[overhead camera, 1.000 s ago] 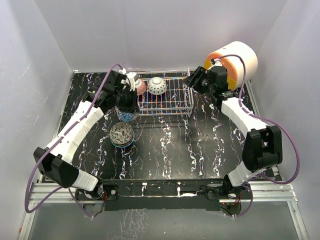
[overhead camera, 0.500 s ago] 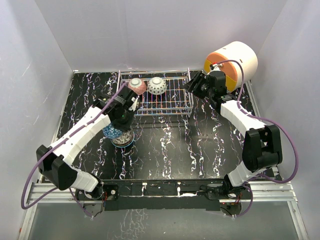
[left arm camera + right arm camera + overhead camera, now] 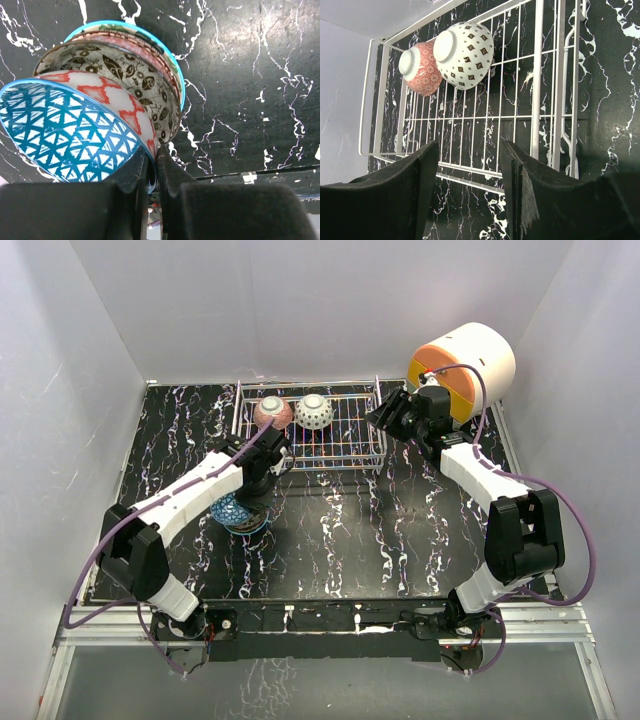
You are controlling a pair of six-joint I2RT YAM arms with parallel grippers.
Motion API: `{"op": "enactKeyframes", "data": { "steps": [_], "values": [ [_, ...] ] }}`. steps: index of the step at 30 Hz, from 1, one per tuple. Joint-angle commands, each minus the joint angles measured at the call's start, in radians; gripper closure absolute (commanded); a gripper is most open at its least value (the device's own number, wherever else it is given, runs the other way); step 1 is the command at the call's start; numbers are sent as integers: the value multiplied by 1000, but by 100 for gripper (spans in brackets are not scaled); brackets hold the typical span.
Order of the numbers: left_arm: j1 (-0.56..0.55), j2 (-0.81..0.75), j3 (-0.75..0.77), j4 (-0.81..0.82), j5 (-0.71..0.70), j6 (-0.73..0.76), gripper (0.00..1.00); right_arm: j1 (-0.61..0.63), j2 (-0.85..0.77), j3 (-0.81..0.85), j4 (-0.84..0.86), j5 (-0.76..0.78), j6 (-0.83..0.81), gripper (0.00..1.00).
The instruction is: Unload the bowls from the dish rack
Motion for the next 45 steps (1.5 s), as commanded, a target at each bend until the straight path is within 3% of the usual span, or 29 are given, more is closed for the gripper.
{"op": "enactKeyframes", "data": {
  "steps": [1,15,20,25,31,40,42,45],
  "values": [
    [-5,0,0,23,-37,17,100,0,-18,0,53,7,-16,45],
    [-7,34,-27,47,-26,20,99,0,-15,0,51,9,-18,45],
    [-7,17,-24,39,-15,20,74,1,-11,5,51,0,-16,45],
    [-7,-10,-4,36,25,18,66,4,-2,25,53,-23,-48,44],
    [-7,-80,32,84,203,17,48,45,39,112,-10,22,-131,36],
    [28,-170,65,167,277,-14,44,141,158,315,-94,150,-221,31],
    [84,-273,-12,297,324,-34,40,185,229,391,-138,236,-275,24],
    [250,-399,-159,493,532,-91,36,236,306,477,-167,356,-342,15]
  ]
}}
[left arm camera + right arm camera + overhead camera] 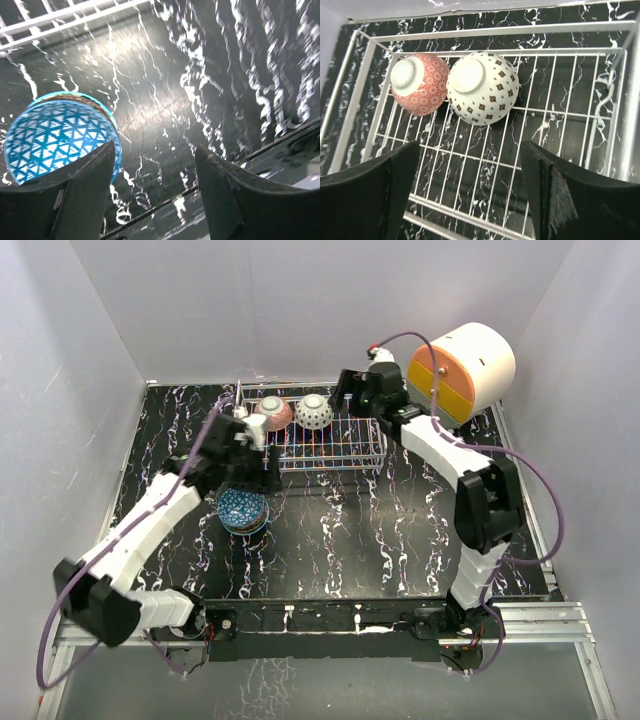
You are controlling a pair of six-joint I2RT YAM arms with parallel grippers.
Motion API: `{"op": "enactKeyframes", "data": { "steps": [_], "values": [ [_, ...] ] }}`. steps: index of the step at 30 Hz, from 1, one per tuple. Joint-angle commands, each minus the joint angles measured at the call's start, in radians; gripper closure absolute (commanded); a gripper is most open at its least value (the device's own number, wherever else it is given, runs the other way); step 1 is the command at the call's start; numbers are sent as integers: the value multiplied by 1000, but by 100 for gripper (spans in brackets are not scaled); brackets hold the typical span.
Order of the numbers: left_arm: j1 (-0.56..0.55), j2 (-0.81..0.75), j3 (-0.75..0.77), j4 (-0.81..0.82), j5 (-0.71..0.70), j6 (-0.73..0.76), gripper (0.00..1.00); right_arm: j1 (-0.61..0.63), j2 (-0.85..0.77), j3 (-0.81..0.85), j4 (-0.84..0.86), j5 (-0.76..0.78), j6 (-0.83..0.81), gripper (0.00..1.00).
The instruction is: Unload the bowls from the dish rack
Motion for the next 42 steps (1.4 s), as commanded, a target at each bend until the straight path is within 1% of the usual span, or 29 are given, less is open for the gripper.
{"op": "enactKeyframes", "data": {
  "steps": [1,4,5,6,8,10,12,14,16,17,19,20,23,27,32,35,38,42],
  "values": [
    [214,-195,-149,264,282,-89,35,82,96,140,-48,212,-139,14],
    [291,-237,-230,384,434,-133,33,105,183,209,-42,263,-174,14],
    [312,-248,-264,430,484,-162,32,109,214,242,-43,273,-185,14],
    [339,-256,-302,486,564,-202,32,112,247,274,-49,283,-195,14],
    [400,-267,-382,624,699,-329,32,117,305,361,-61,305,-220,14],
    [468,-283,-481,824,805,-485,30,119,354,420,-67,321,-240,14],
    [521,-296,-584,1072,873,-664,26,119,391,467,-64,328,-264,14],
    [560,-303,-659,1262,907,-812,22,119,423,508,-65,335,-280,14],
    [583,-311,-713,1383,912,-905,19,119,446,540,-65,332,-287,14],
    [588,-317,-722,1414,906,-923,14,119,456,553,-64,328,-289,14],
    [589,-335,-727,1430,875,-938,5,119,474,571,-57,317,-298,14],
    [588,-343,-728,1438,857,-947,3,119,479,573,-50,312,-303,14],
    [588,-353,-728,1495,821,-990,3,119,497,584,-33,296,-309,14],
    [588,-335,-724,1538,822,-1020,3,120,545,632,-33,254,-310,14],
    [589,-342,-717,1486,826,-985,3,121,597,676,-9,257,-347,14],
    [588,-348,-706,1446,825,-961,3,121,637,721,-23,251,-352,15],
    [588,-358,-700,1409,812,-935,3,122,665,765,-51,239,-337,22],
    [588,-358,-705,1390,809,-919,3,122,643,710,-33,242,-321,36]
  ]
}}
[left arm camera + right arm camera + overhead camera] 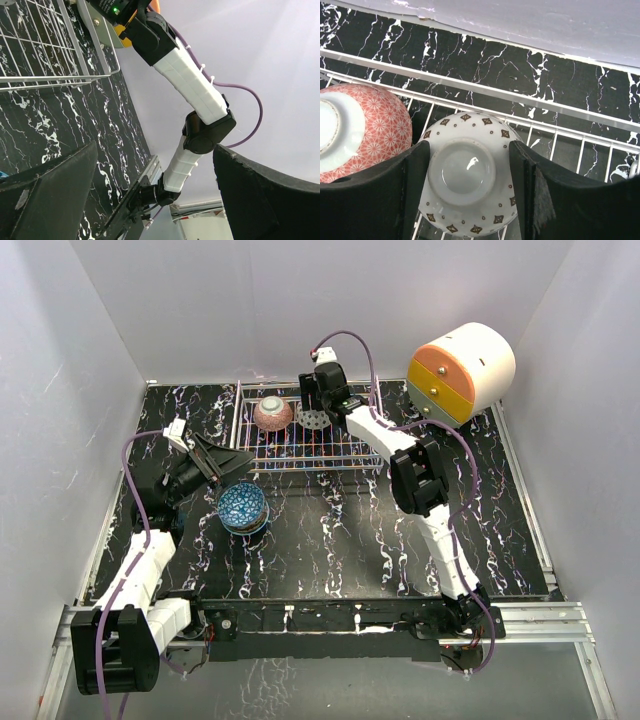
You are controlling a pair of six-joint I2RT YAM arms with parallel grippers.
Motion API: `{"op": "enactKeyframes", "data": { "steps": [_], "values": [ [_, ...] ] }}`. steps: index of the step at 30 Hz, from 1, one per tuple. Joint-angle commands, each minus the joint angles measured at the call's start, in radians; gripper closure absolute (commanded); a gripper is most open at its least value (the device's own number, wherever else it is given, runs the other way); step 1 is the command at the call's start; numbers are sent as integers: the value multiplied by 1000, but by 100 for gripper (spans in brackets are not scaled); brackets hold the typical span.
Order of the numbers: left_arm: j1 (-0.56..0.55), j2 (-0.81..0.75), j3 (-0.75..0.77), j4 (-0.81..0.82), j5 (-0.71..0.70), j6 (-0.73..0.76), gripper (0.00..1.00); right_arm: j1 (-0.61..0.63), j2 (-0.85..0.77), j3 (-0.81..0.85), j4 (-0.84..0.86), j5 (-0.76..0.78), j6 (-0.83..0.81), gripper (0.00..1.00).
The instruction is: Unload the bowls from the dish rack
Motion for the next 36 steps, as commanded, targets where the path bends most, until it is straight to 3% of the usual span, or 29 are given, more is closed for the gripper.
{"op": "enactKeyframes", "data": {
  "steps": [1,4,7,12,15,19,24,28,36],
  "values": [
    [4,-25,27,-21,-1,37,3,0,-24,-10,40,6,4,37],
    [4,-16,20,-14,0,37,3,4,-64,-85,70,5,23,36],
    [5,-8,16,-5,0,34,3,14,-106,-169,115,14,24,27],
    [5,-6,18,-14,3,43,3,29,-131,-214,134,48,24,26],
    [6,-11,12,-18,0,46,3,38,-146,-249,158,78,22,34],
    [5,-14,6,-20,-3,47,3,40,-165,-292,182,98,51,53],
    [5,-15,9,-31,-4,55,3,40,-179,-284,183,108,71,64],
    [4,-12,24,-57,-16,77,3,40,-184,-218,143,118,71,69],
    [5,37,69,-37,-18,80,3,32,-250,-155,105,113,64,69]
  ]
}}
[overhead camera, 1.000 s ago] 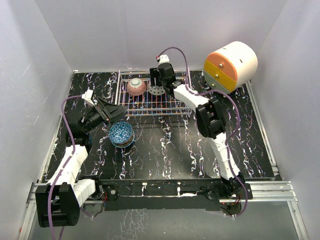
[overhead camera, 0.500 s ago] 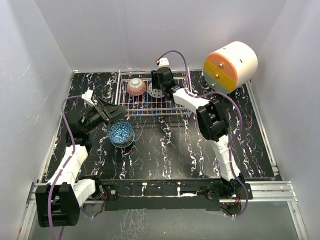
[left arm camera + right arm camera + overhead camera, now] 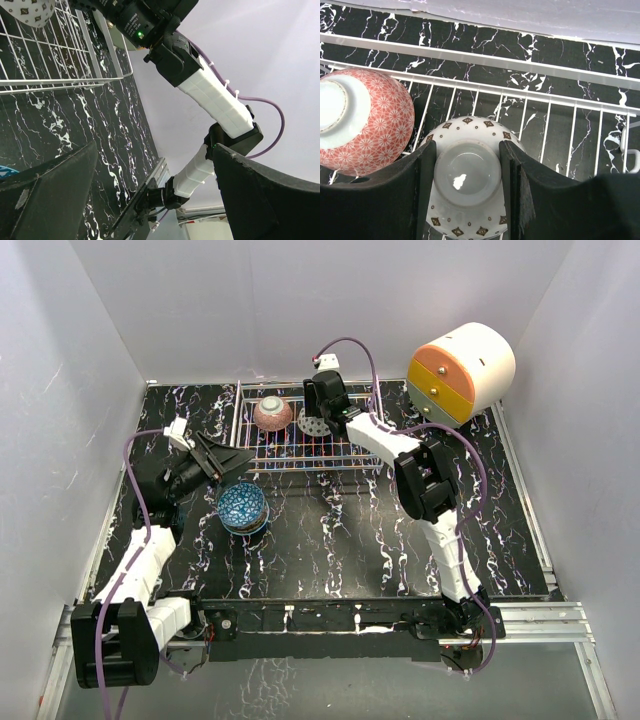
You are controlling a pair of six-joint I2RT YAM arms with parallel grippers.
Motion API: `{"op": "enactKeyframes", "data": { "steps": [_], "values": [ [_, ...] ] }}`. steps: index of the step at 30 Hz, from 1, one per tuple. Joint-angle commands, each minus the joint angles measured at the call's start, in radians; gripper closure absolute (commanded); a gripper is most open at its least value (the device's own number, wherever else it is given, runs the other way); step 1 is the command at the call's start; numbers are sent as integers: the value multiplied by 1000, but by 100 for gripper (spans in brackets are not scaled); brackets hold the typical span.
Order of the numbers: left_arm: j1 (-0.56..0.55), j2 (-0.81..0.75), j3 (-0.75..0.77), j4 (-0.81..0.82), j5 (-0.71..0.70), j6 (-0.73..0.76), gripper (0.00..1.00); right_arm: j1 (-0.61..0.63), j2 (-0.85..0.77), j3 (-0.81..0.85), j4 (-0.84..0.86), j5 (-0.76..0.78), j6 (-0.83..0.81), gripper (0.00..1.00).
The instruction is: Unload the bowls from the dish rack
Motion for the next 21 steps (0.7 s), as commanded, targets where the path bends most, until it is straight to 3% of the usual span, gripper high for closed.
{"op": "enactKeyframes", "data": {
  "steps": [1,6,14,21],
  "values": [
    [4,18,67,21,0,18,3,-8,-125,66,7,6,12,69],
    [-25,69,119,54,-32,-1,3,-23,-177,39,-10,-26,45,69],
    [-185,259,290,96,-138,43,3,-64,-246,-22,-5,-115,127,69],
    [-215,500,344,369,-195,-73,3,-138,-363,-129,61,-295,269,69]
  ]
}}
